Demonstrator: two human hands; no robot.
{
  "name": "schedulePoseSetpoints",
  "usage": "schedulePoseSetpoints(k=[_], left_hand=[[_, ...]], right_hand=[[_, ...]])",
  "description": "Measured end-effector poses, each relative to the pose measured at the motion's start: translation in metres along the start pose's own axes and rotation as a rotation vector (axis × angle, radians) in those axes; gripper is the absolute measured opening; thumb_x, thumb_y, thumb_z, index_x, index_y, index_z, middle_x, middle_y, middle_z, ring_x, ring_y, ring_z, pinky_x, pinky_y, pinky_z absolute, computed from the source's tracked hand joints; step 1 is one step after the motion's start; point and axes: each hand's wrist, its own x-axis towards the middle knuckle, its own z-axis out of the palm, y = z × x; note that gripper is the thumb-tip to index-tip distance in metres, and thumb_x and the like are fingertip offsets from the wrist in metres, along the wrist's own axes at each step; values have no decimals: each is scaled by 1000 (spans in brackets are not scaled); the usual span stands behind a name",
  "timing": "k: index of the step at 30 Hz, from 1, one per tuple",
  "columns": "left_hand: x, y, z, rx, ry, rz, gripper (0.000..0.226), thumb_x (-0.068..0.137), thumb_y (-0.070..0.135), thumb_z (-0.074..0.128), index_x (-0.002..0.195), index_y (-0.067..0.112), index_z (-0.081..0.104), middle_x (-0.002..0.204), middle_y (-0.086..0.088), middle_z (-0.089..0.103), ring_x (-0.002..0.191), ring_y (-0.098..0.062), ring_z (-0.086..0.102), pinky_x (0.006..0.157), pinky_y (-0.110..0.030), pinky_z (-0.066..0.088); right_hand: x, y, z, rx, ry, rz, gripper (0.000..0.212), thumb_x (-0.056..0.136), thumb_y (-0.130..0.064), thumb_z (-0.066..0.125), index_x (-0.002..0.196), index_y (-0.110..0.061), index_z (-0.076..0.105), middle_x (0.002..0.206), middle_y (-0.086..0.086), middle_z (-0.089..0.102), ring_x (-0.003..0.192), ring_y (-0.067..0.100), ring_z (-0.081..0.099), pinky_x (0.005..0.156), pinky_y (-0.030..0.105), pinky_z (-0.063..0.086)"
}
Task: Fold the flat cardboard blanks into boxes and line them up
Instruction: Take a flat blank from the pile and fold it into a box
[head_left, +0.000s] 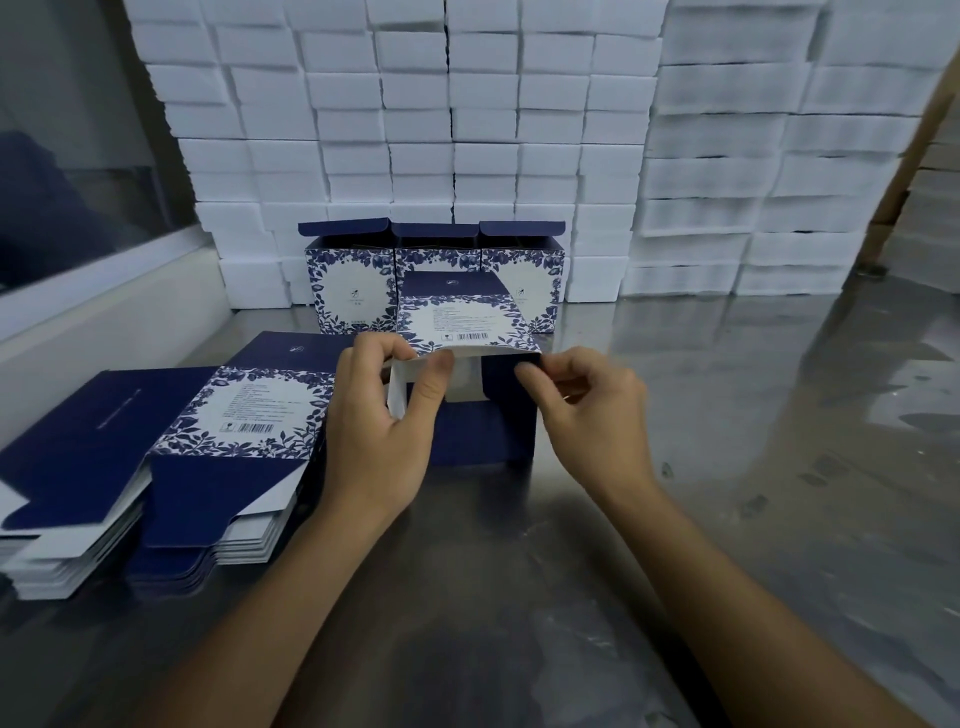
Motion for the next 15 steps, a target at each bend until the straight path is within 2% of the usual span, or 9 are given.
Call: schedulePoseSetpoints(k=[4,11,13,15], left_hand=[[3,-2,-2,23,21,-1,43,83,68,48,97,27,50,99,2,55,92,-15,54,80,-31,45],[2,-3,-2,30,8,13,43,82,66,50,97,26,51,98,1,55,89,-17,54,76,-32,44],[3,-4,-3,25,10,6,44,82,67,49,98,26,51,100,1,54,91,-16,54,78,-31,44],[4,-5,-3,22,17,-3,46,81,68,48,98,25,50,100,1,54,91,-10,52,77,-23,41]], right_hand=[[0,8,1,-105,-200,103,14,86,-30,79,78,-20,73,70,-6,70,65,12,65,66,33,56],[2,13,2,-130,-190,106,18,87,-28,78,71,-25,69,65,-6,70,64,13,68,63,29,55],[2,13,2,-136,-206,111,13,85,-29,79,77,-25,70,67,-7,70,65,12,68,64,30,56],[0,15,1,-187,-290,129,14,84,-28,81,94,-24,71,69,-12,68,69,9,67,69,32,56]])
